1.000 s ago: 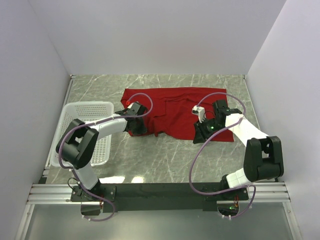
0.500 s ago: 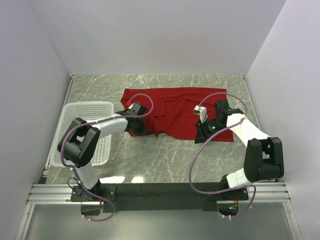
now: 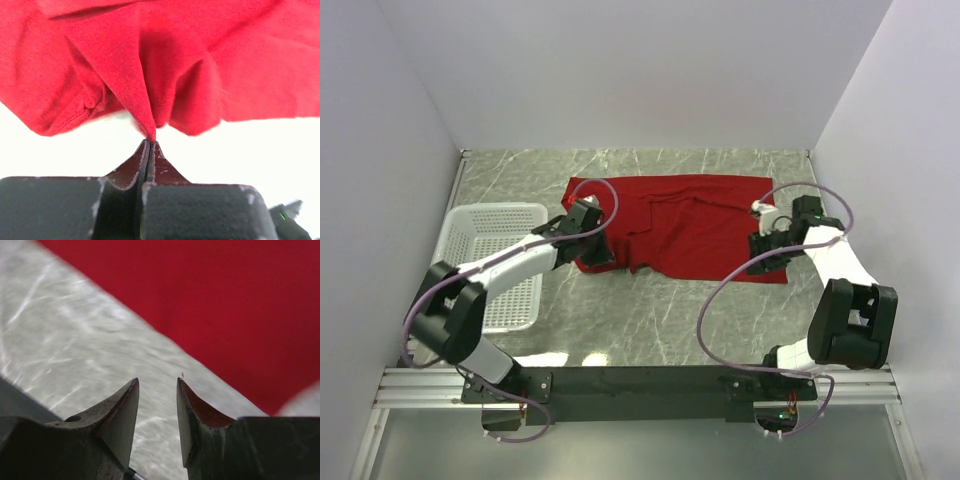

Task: Fold and stack the t-shirts
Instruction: Fold the tshirt

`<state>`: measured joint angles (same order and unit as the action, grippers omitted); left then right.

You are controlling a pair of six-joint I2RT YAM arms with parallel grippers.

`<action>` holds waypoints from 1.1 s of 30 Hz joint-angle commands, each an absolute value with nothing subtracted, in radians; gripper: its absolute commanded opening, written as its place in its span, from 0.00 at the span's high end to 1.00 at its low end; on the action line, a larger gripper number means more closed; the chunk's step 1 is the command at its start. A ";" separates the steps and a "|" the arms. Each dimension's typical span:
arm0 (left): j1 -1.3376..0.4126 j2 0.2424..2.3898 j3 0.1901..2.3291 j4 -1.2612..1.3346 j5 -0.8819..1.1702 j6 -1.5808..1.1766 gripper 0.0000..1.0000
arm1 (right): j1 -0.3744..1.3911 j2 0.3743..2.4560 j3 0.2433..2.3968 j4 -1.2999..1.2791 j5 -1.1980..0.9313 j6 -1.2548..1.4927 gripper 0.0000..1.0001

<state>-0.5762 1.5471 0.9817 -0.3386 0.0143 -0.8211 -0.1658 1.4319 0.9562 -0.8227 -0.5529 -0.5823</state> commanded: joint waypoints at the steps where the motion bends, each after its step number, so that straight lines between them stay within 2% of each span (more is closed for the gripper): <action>1: -0.574 1.447 0.934 -0.316 0.112 -0.813 0.99 | -0.244 1.419 1.022 -0.738 -0.425 -0.484 0.56; 5: -0.574 1.379 0.888 -0.319 0.140 -0.815 0.99 | -0.305 1.474 1.055 -0.686 -0.346 -0.345 0.52; 12: -0.566 1.290 0.812 -0.308 0.150 -0.827 0.99 | -0.386 1.601 1.127 -0.704 -0.324 -0.235 0.50; 21: -0.564 1.238 0.805 -0.298 0.161 -0.819 0.99 | -0.439 1.710 1.118 -0.704 -0.272 -0.224 0.50; 33: -0.558 1.201 0.784 -0.296 0.164 -0.815 0.99 | -0.439 1.770 1.060 -0.710 -0.327 -0.221 0.53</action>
<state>-0.5629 1.2346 0.7887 -0.3256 0.1455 -0.8246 -0.4366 1.7672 1.0836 -0.7166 -0.3077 -0.2245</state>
